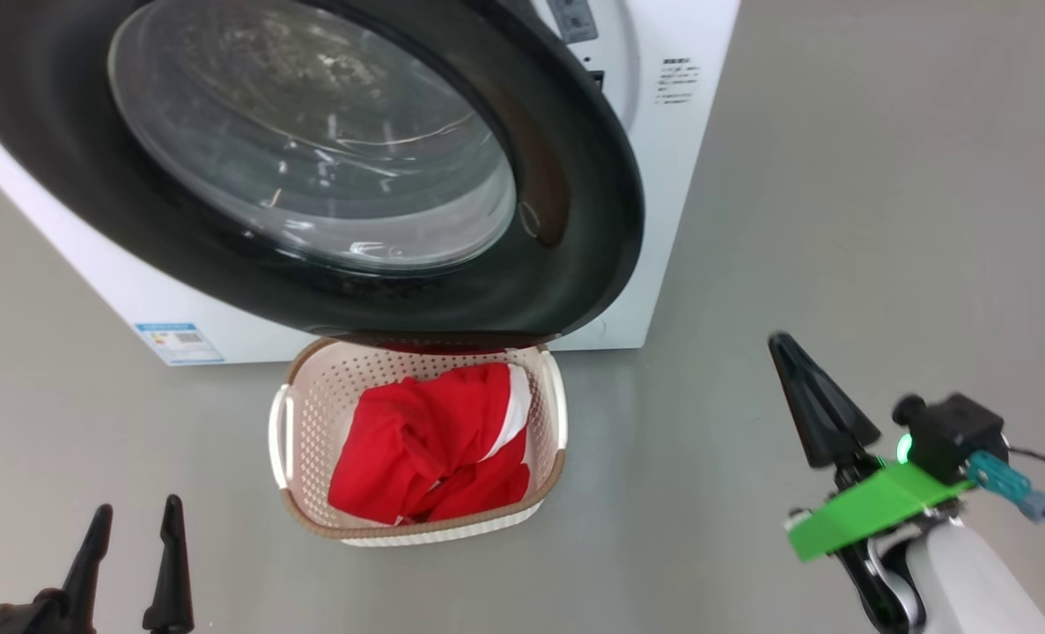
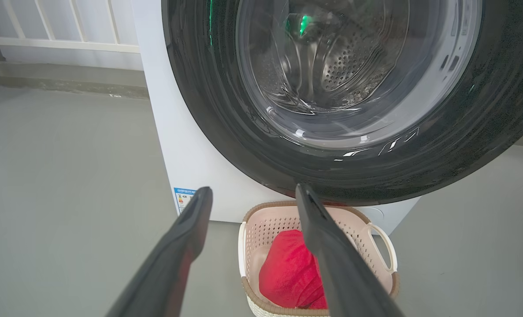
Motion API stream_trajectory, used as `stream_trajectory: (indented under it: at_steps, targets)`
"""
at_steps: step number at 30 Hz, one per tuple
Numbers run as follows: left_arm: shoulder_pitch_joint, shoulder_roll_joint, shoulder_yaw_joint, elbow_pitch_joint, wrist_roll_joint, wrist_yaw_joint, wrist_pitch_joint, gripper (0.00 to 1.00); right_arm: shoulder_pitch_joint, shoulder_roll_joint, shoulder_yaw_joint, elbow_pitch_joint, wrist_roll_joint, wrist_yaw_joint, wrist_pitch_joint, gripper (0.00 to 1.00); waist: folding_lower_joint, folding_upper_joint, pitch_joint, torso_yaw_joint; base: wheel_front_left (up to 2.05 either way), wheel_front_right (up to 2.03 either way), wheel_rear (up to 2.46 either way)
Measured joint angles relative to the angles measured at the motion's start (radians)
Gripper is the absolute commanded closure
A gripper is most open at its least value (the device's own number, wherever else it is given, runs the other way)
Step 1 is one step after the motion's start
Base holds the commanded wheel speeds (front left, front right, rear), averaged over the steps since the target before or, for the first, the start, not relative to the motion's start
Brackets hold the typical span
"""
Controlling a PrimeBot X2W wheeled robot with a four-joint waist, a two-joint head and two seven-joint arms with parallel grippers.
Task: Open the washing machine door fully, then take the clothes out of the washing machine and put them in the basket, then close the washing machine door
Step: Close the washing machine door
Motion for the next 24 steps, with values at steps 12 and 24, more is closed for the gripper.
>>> stream_trajectory:
  at_steps: [12, 24]
  targets:
    - [-0.05, -0.013, -0.024, -0.01, 0.001, 0.0, 0.0, 0.0, -0.178, 0.021, 0.072, 0.061, 0.017, 0.0, 0.0, 1.0, 0.0, 0.0001, 0.052, 0.054, 0.0, 0.0, 0.0]
    - [-0.127, -0.014, -0.068, -0.006, -0.007, 0.0, 0.0, 0.0, -0.331, 0.059, 0.091, 0.17, 0.025, 0.0, 0.0, 1.0, 0.0, 0.0, 0.135, 0.099, 0.0, 0.0, 0.0]
